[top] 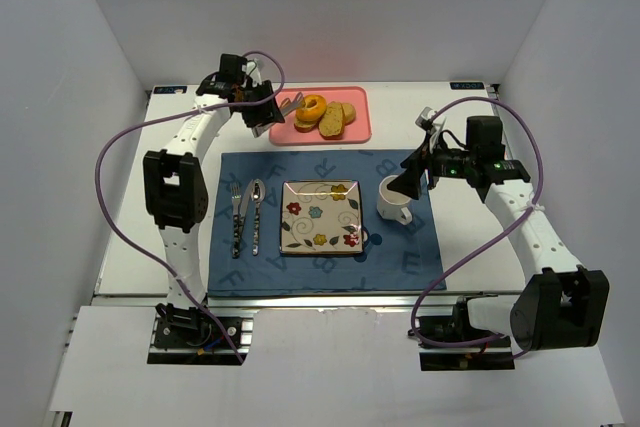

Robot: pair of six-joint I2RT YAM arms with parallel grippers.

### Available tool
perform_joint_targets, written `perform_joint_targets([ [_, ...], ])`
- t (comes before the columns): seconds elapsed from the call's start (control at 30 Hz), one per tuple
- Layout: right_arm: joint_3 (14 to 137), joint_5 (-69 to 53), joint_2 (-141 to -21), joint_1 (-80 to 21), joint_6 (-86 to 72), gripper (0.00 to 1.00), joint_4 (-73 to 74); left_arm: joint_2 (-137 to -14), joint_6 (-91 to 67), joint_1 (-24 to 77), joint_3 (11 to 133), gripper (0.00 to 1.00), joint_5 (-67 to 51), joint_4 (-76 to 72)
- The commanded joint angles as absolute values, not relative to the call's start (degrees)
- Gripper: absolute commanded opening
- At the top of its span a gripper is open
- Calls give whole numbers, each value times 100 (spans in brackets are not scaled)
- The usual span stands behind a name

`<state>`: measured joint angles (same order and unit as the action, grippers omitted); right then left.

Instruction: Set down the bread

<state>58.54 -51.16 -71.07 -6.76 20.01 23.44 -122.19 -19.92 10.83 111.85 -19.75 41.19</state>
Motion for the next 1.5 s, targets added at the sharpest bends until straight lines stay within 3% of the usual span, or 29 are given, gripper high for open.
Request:
perform_joint_targets([
  [0.0, 5818, -5194, -7031, -659, 2074, 89, 2250, -12217, -1890, 1107, 11188, 55, -2162, 4087],
  [0.37, 5827, -5194, -7014, -659, 2074, 89, 2250, -12252, -1916, 1099, 11057, 42, -2382, 4052],
  [0.5, 5836, -5203, -7005, -659, 2074, 89, 2250, -12050, -1907, 1107, 10820, 25, -2391, 3912],
  [0.63, 5827, -5203, -6970, -650, 2092, 89, 2285, -11567, -2074, 1099, 10644, 14, -2470, 3525],
  [0.83, 5801, -5212, -6935, -659, 2101, 89, 2294, -10856, -2223, 1099, 10486, 8, -2583, 3287],
  [1.03, 5801, -5221, -6917, -650, 2101, 89, 2294, -10030, -2259, 1099, 9476, 4, -2821, 3260],
  [1.47, 5888, -5203, -7031, -659, 2180, 89, 2425, -7647, -1547, 1704, 6997, 3, -3006, 5097],
])
